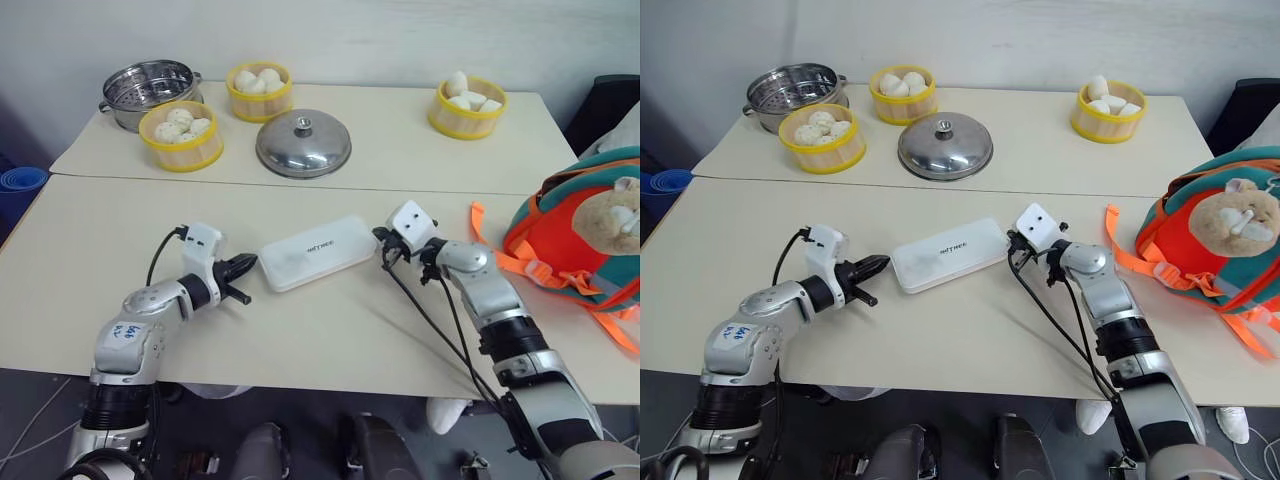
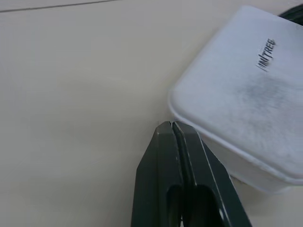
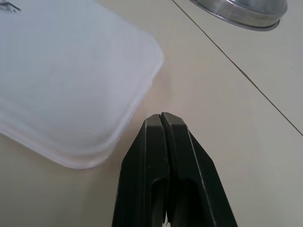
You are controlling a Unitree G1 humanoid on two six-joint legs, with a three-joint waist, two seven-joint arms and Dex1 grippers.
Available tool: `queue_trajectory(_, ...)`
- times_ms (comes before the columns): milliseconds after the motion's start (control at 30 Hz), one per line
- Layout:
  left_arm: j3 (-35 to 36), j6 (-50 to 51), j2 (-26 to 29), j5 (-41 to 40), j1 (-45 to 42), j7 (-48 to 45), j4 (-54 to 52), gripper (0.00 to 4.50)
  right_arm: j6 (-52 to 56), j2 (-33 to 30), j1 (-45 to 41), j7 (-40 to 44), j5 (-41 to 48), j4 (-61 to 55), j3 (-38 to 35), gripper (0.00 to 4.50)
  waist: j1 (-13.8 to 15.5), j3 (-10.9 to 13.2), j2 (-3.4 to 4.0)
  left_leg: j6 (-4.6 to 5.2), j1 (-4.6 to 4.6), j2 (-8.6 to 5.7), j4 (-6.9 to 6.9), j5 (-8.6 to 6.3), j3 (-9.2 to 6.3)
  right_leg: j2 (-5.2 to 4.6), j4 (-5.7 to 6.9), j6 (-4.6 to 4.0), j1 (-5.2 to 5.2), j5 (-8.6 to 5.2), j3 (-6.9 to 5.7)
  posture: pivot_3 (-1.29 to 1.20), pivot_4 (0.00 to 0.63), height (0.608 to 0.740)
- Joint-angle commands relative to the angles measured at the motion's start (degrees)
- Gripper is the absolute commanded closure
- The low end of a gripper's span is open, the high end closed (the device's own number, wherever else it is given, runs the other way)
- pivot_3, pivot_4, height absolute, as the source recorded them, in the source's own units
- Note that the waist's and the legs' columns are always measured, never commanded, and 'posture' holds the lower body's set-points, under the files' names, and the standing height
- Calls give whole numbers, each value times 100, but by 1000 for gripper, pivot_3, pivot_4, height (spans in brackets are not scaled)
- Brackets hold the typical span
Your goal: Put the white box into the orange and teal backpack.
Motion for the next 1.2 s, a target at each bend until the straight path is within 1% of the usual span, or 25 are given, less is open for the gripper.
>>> queue_trajectory(33,-141,-88,-70,-80,-164,-228,-145,4470,-285,91,-96,278,153,36,-71,4478,14,0,0,0,0,0,0,0,0,0,0,0,0,0,0,0,150,740)
queue_trajectory(167,-192,-315,-86,15,-162,-336,-94,4470,-95,-55,188,857,377,-502,-75,4478,30,0,0,1,0,-1,1,0,0,-1,0,0,1,0,1,0,150,740)
queue_trajectory(233,-202,-341,-79,20,-134,-394,-112,4470,43,-128,354,993,446,-799,-134,4478,30,0,0,2,-1,-1,1,-2,-2,-1,-1,0,1,0,0,0,150,740)
queue_trajectory(333,-258,-283,59,-97,86,-694,-395,4470,702,-494,1025,1221,739,-1986,-344,4478,39,0,0,2,-2,0,-1,-3,-4,-1,-2,0,1,0,0,0,150,740)
queue_trajectory(467,-408,-187,225,-222,463,-1082,-851,4470,1603,-964,1980,1312,1099,-3495,-652,4478,40,0,0,3,-3,-1,-8,-6,-5,-3,-11,0,2,0,0,0,150,740)
queue_trajectory(600,-470,-55,178,-252,650,-1059,-1097,4470,2357,-1285,2860,1171,1344,-4621,-1013,4478,39,0,0,5,0,0,-12,-8,-7,-3,-15,0,6,0,1,0,150,740)
queue_trajectory(767,-450,42,181,-190,647,-1026,-1052,4470,2832,-1560,3606,1117,1548,-5214,-1351,4478,37,0,0,24,12,1,-20,-15,-8,0,-9,-2,8,-1,2,0,150,740)
queue_trajectory(900,-260,615,524,-380,570,-1203,-836,4470,2543,-1837,3986,1060,1363,-5048,-1578,4478,39,1,-1,23,12,0,-21,-14,-8,0,-12,-2,8,-1,2,0,150,740)
queue_trajectory(1000,361,2672,788,-1474,186,-1354,-494,3914,2259,-2017,4098,1042,1261,-4799,-1689,4500,44,3,-5,25,11,-2,-19,-13,-8,0,-11,-2,8,-2,2,0,150,740)
queue_trajectory(1033,479,3550,1006,-1783,-60,-1513,-231,3674,2163,-2070,4096,1087,1259,-4727,-1686,4500,36,4,-7,20,11,-1,-18,-10,-10,1,-10,-1,9,-2,1,0,150,740)
queue_trajectory(1067,509,4153,1204,-1991,-270,-1673,13,3359,2094,-2108,4083,1125,1254,-4682,-1663,4500,35,6,-11,12,12,-1,-18,-6,-9,2,-11,-1,9,-2,2,0,150,740)
queue_trajectory(1100,651,4690,1263,-2171,-554,-1788,382,3002,2007,-2155,4056,1184,1255,-4629,-1621,4500,34,8,-14,7,12,-2,-16,-3,-10,2,-8,0,8,-3,2,0,150,740)
queue_trajectory(1133,652,5038,1375,-2373,-800,-1843,764,2749,1919,-2189,4027,1235,1248,-4581,-1580,4500,40,8,-14,1,12,-1,-18,1,-10,5,-9,0,8,-3,1,0,150,740)
queue_trajectory(1167,650,5178,1423,-2546,-999,-1921,1078,2414,1856,-2210,3994,1261,1231,-4536,-1540,4500,43,9,-16,0,14,-3,-18,1,-11,5,-9,0,9,-4,1,0,150,740)
queue_trajectory(1200,588,5239,1490,-2730,-1165,-1934,1370,2179,1793,-2225,3969,1287,1217,-4495,-1511,4500,43,10,-16,-1,13,-3,-17,2,-11,4,-9,1,9,-4,1,0,150,740)
